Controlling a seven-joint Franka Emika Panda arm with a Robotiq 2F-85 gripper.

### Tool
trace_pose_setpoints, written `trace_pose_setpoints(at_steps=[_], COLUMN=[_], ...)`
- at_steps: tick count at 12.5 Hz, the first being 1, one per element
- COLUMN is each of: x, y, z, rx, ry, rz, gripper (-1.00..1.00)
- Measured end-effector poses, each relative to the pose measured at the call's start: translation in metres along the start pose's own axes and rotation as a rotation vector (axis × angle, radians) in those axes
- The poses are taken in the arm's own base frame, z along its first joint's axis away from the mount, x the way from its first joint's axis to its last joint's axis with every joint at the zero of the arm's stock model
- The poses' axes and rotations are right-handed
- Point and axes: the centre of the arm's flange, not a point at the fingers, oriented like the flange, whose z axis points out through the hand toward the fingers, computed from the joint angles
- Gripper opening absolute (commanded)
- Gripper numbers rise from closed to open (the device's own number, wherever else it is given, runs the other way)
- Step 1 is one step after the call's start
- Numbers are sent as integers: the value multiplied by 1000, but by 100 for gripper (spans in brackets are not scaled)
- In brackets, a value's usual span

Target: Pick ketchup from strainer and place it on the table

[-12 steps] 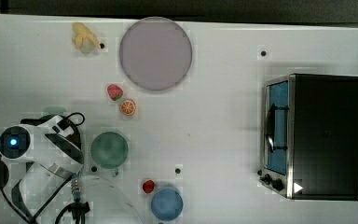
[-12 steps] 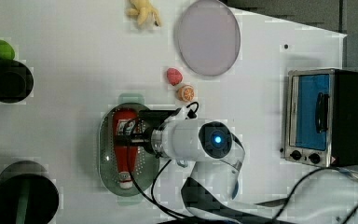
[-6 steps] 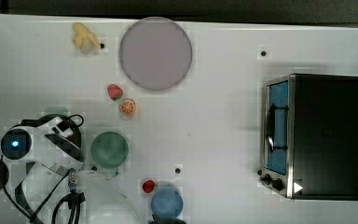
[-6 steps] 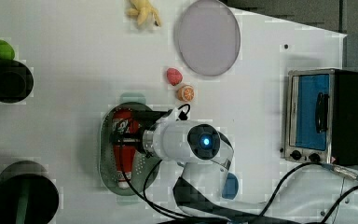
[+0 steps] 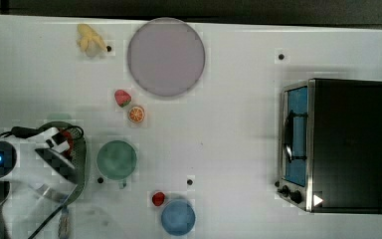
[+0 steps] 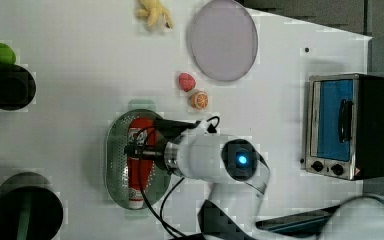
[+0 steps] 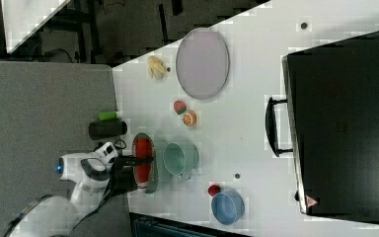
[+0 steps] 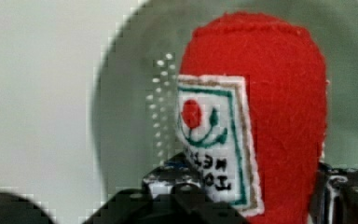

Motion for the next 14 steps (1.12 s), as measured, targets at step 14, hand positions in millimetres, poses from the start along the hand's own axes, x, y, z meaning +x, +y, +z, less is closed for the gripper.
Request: trace_pose_setpoints(at_steps=[14], x=[109], y=[86], z=[-230], rx=[-12], ry=[10], rz=[72], gripper=[18])
